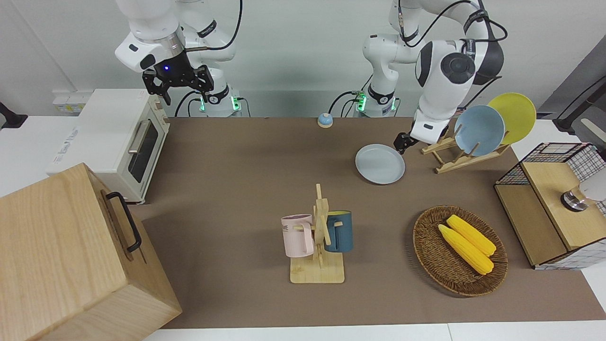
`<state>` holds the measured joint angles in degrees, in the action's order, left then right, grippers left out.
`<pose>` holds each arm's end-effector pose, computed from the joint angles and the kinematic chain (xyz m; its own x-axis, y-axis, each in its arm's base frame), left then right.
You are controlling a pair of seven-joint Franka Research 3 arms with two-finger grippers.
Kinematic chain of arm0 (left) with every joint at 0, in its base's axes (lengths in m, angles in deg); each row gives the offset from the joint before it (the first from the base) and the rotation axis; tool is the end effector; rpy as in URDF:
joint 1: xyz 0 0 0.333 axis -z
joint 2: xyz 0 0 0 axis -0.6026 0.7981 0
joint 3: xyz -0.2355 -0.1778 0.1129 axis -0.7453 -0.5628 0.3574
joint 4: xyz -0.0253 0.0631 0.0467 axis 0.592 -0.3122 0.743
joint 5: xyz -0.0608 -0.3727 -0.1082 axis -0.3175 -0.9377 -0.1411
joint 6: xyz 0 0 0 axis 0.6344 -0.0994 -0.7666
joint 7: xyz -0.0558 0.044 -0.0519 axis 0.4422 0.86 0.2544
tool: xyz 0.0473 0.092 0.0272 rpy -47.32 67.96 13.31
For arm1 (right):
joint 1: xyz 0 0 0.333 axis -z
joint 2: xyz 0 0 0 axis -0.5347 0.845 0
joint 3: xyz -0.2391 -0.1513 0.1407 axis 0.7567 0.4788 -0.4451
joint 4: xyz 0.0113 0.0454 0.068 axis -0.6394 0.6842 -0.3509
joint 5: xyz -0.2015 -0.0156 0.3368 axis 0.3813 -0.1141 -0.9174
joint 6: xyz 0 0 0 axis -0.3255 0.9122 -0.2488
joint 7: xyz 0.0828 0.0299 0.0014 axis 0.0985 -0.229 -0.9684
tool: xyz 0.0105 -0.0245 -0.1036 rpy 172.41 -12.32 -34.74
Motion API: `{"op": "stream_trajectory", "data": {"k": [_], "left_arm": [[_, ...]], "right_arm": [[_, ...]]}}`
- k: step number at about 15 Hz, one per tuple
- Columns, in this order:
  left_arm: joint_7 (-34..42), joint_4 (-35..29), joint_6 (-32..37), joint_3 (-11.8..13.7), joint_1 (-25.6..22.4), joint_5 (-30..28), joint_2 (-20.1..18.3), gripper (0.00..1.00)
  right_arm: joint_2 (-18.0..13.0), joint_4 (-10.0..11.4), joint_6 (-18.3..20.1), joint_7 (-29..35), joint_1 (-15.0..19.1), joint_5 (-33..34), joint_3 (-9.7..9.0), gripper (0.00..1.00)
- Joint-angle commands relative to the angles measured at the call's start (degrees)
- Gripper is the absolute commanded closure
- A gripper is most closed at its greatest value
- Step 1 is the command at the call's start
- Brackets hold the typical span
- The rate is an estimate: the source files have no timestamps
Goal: Pick gray plate from low plate rack and place it on table with left arm
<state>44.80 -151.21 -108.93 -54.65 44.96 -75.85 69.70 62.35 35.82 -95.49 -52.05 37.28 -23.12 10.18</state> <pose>0.5405 -0.0859 0.4927 0.9652 0.2362 -0.1126 0.2203 -0.9657 -0.1373 0.5199 0.0738 0.6516 0.9894 0.0797 -0.1211 0.0818 -0.9966 0.0121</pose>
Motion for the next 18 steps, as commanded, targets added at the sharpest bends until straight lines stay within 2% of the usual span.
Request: {"op": "stream_trajectory", "data": {"k": [1, 8, 13, 18], "left_arm": [[5.2, 2.1, -1.0, 0.5, -0.9, -2.2, -1.4, 0.0], [19.5, 7.5, 1.3, 4.4, -1.2, -9.3, -3.3, 0.0], [22.8, 7.5, 1.0, 4.7, -1.1, -7.6, -3.6, 0.0], [22.1, 7.4, 1.1, 4.9, -1.1, -5.9, -3.5, 0.0]], "right_arm": [[-0.3, -0.3, 0.9, -0.2, 0.8, -0.2, -0.38, 0.011], [-0.3, -0.3, 0.9, -0.2, 0.8, -0.2, -0.38, 0.011], [-0.3, -0.3, 0.9, -0.2, 0.8, -0.2, -0.38, 0.013], [-0.3, -0.3, 0.9, -0.2, 0.8, -0.2, -0.38, 0.011]]}}
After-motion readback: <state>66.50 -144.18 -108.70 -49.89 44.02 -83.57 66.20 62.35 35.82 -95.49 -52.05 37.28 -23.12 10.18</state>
